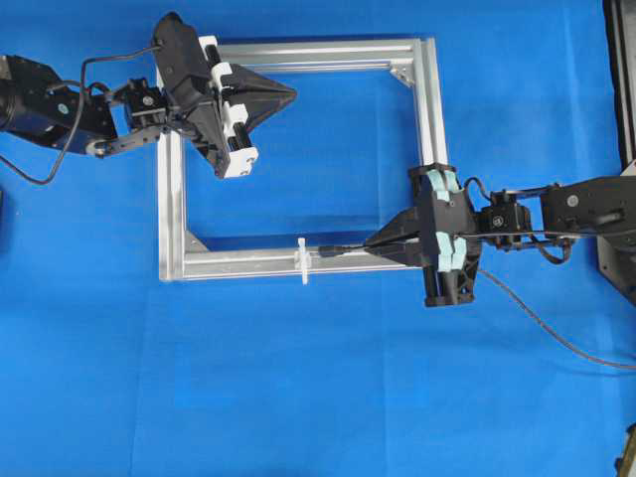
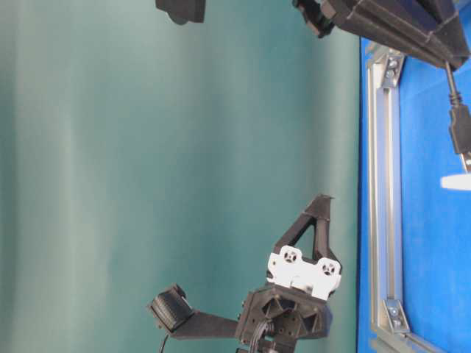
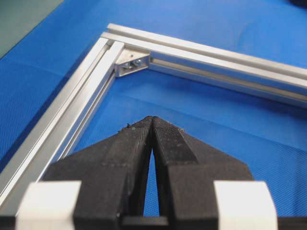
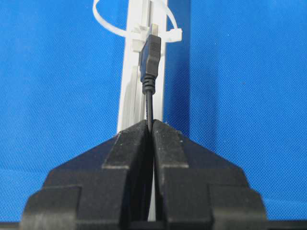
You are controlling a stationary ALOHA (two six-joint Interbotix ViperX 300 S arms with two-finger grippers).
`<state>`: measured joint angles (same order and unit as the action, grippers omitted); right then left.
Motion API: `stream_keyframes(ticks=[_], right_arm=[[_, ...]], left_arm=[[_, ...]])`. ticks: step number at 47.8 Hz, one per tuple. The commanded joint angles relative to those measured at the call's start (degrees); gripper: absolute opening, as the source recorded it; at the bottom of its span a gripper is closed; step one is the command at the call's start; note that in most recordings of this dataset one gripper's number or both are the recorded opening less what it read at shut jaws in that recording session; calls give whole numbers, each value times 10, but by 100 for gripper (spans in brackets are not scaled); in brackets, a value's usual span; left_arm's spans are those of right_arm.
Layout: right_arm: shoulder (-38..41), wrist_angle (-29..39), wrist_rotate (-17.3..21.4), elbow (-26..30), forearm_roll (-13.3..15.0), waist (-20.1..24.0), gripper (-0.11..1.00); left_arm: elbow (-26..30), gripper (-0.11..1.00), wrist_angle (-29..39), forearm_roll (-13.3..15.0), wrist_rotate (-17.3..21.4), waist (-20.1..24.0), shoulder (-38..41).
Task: Insert the wire through the string loop located in the center.
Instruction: 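Align the cable plug with the loop opening using the right gripper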
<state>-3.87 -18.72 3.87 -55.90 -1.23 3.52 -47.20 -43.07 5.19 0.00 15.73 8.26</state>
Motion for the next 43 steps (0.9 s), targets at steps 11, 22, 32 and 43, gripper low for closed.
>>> stream_keyframes(ticks=[11, 22, 32, 43], right_arm=[[-4, -6, 0, 4, -1, 0, -3], [-4, -7, 1, 4, -1, 0, -3], [-1, -11, 1, 10, -1, 2, -3], [25, -11, 2, 29, -1, 4, -3]], left_arm=[[11, 0, -3, -2, 1, 0, -18], [11, 0, -3, -2, 1, 0, -18], [11, 0, -4, -2, 0, 0, -18], [11, 0, -3, -2, 0, 0, -18]])
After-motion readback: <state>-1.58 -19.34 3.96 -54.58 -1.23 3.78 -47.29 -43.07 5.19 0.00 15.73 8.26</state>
